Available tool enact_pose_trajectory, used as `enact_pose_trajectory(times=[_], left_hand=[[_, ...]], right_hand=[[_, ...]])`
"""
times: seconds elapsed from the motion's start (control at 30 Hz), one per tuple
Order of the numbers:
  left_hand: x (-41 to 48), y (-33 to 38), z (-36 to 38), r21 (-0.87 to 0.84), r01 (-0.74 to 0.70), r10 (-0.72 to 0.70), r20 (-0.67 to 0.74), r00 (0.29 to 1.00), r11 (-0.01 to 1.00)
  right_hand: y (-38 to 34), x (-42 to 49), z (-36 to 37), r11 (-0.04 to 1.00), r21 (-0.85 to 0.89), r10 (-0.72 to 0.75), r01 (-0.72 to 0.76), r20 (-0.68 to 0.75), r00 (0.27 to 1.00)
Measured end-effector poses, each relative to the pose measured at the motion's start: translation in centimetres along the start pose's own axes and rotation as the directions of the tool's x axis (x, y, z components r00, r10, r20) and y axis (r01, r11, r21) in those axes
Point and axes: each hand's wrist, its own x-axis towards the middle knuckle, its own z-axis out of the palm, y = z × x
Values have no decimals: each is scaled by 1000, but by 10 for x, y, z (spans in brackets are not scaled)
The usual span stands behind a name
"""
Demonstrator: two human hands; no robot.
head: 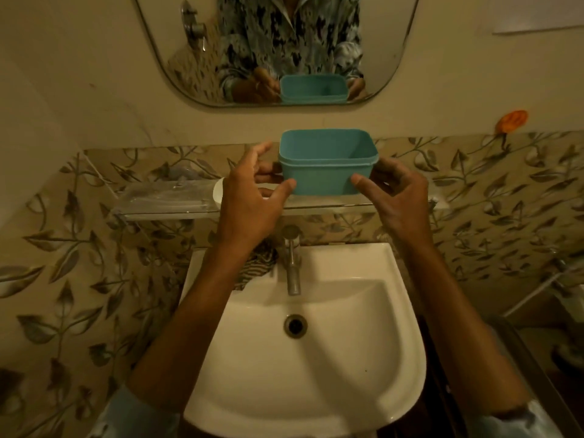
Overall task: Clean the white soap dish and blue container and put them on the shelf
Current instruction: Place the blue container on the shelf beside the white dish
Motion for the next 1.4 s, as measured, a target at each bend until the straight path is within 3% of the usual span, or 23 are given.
enact_pose_trajectory(times=[0.17,0.63,1.27,1.4], left_hand=[[15,-5,6,120,-102,100,22,995,988],[14,-25,21,363,-105,82,80,993,926],[7,-28,16,391,-86,60,78,995,916],[-6,-36,16,343,-85,110,-53,992,936]], right_hand=[[2,17,-3,994,-113,7,-4,26,1000],[23,16,3,955,-292,68,-42,77,995],[29,11,15,952,-305,57,-32,71,996],[34,5,13,959,-277,61,-64,-19,998]])
